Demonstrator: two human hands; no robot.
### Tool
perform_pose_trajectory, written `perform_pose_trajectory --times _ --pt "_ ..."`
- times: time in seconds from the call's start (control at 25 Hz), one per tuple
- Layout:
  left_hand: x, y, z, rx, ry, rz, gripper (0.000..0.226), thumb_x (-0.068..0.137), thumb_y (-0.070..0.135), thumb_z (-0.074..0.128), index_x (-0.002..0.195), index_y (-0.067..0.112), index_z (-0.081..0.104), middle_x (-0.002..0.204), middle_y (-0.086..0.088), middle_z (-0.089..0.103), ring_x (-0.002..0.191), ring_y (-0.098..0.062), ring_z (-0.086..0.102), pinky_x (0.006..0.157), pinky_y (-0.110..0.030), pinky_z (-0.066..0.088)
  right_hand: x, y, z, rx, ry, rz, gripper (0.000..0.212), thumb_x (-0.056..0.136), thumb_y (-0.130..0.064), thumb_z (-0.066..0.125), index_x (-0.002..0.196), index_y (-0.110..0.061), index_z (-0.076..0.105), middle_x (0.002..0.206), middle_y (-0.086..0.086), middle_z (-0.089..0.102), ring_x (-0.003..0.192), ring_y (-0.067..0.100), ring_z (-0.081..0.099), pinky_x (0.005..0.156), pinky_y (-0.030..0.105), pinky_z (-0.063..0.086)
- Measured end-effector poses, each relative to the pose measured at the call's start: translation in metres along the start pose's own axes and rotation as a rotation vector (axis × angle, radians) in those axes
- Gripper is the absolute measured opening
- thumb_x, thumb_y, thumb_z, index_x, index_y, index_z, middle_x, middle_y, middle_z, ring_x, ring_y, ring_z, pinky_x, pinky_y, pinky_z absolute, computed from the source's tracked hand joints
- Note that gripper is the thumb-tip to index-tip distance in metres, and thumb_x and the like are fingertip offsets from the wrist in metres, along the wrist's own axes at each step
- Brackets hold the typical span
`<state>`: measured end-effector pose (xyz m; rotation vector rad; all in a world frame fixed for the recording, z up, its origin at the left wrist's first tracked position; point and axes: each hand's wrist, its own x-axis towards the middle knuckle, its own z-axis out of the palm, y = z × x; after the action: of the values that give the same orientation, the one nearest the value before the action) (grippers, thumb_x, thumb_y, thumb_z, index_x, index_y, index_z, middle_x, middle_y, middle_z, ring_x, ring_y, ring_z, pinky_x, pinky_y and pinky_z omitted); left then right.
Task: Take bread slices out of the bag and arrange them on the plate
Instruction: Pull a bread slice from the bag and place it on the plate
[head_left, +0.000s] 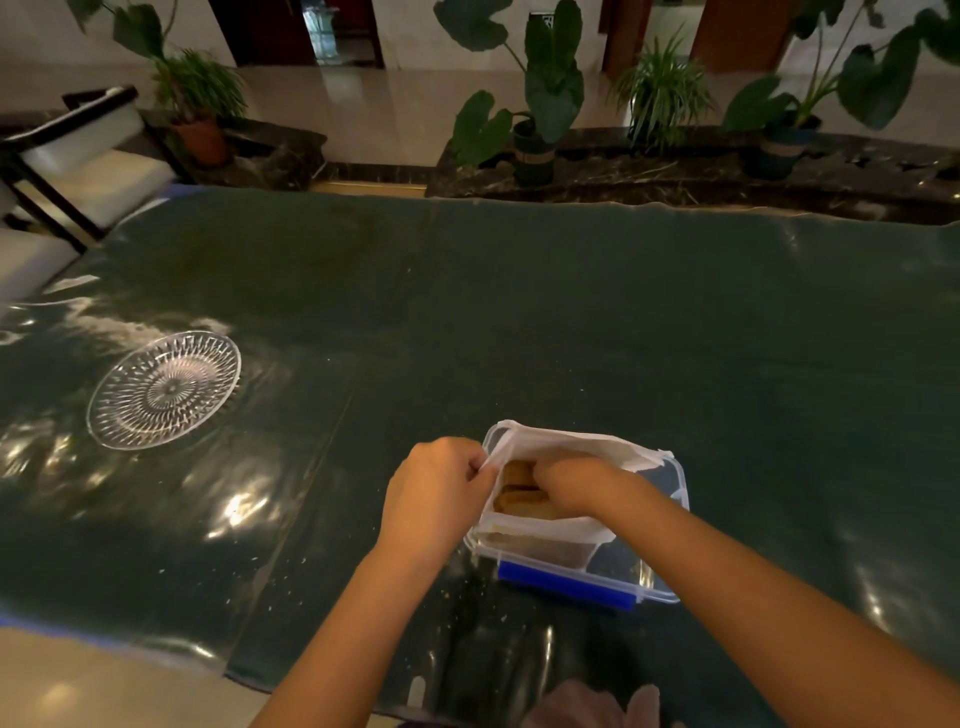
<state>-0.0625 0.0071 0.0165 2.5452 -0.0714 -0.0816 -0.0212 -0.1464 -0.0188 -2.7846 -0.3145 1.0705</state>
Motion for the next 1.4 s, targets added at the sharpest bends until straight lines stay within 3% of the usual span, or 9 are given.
perform_pose_trajectory --times 0.28,0.36,0.48,0.68,0.84,1.04,1.16,1.28,1.4 --pt "-0.003 0.005 0.001 -0.048 -0.075 -0.037 0.035 0.084 0.025 0.06 0.051 0.029 0.049 0.053 -0.001 0.066 0.051 -0.013 0.064 0.054 -0.031 0.053 0.004 0.015 0.028 0.184 0.098 0.042 0.041 0.081 -0.017 0.065 0.121 -0.018 0.053 0.12 0.005 0.059 0.109 0.022 0.054 0.101 0.04 0.044" --pt "-0.005 0.007 0.002 -0.047 -0.085 -0.032 0.035 0.084 0.024 0.06 0.051 0.029 0.049 0.053 0.0 0.065 0.052 -0.013 0.064 0.054 -0.03 0.053 0.009 0.019 0.036 0.304 0.172 0.075 0.028 0.086 -0.018 0.059 0.114 -0.018 0.056 0.103 0.003 0.063 0.094 0.017 0.058 0.083 0.031 0.05" --pt "-0.007 0.007 0.004 -0.056 -0.095 -0.037 0.037 0.083 0.022 0.06 0.048 0.027 0.047 0.051 0.0 0.063 0.053 -0.014 0.065 0.055 -0.03 0.052 0.014 0.021 0.044 0.119 0.318 0.083 0.01 0.091 -0.021 0.05 0.099 -0.019 0.056 0.071 -0.006 0.05 0.063 0.009 0.047 0.052 0.019 0.033" --pt "-0.009 0.004 0.004 -0.079 -0.124 -0.071 0.032 0.083 0.022 0.061 0.052 0.027 0.054 0.05 0.004 0.062 0.045 0.004 0.058 0.05 -0.019 0.043 0.014 0.021 0.043 -0.005 0.434 0.166 0.01 0.088 -0.028 0.052 0.084 -0.019 0.054 0.072 0.001 0.055 0.066 0.017 0.051 0.064 0.029 0.04" --pt "-0.003 0.003 0.001 -0.09 -0.095 -0.053 0.03 0.082 0.023 0.062 0.053 0.028 0.055 0.05 0.005 0.063 0.048 -0.004 0.063 0.052 -0.023 0.049 -0.003 0.018 0.03 0.139 0.472 0.042 0.016 0.083 -0.024 0.061 0.097 -0.018 0.066 0.095 0.002 0.067 0.083 0.018 0.06 0.075 0.028 0.049" --pt "0.009 0.001 -0.002 -0.109 -0.114 -0.016 0.028 0.082 0.023 0.063 0.056 0.028 0.057 0.05 0.005 0.064 0.047 -0.002 0.062 0.047 -0.015 0.045 -0.042 0.025 -0.001 0.267 0.625 -0.082 0.011 0.081 -0.027 0.063 0.089 -0.026 0.07 0.09 -0.003 0.07 0.081 0.013 0.06 0.073 0.026 0.048" --pt "0.016 -0.002 -0.009 -0.212 -0.099 -0.045 0.005 0.081 0.03 0.065 0.08 0.025 0.067 0.062 0.008 0.069 0.058 0.003 0.064 0.052 -0.009 0.042 -0.065 0.036 -0.015 0.403 0.682 -0.121 0.011 0.079 -0.021 0.064 0.086 -0.025 0.071 0.086 -0.004 0.07 0.077 0.01 0.061 0.07 0.028 0.053" --pt "0.017 0.0 -0.016 -0.325 -0.02 0.021 0.052 0.074 0.041 0.067 0.123 0.033 0.05 0.107 0.017 0.064 0.091 0.008 0.059 0.071 -0.008 0.043 -0.082 0.045 -0.026 0.517 0.78 -0.166 0.014 0.077 -0.018 0.067 0.088 -0.024 0.072 0.083 -0.007 0.068 0.077 0.006 0.06 0.067 0.018 0.049" --pt "0.015 0.015 -0.016 -0.313 -0.11 0.206 0.091 0.066 0.043 0.073 0.137 0.052 0.018 0.146 0.019 0.03 0.131 0.003 0.028 0.103 -0.023 0.031 -0.095 0.053 -0.036 0.525 0.896 -0.212 0.016 0.075 -0.016 0.069 0.089 -0.022 0.072 0.083 -0.006 0.068 0.077 0.007 0.061 0.068 0.016 0.048"
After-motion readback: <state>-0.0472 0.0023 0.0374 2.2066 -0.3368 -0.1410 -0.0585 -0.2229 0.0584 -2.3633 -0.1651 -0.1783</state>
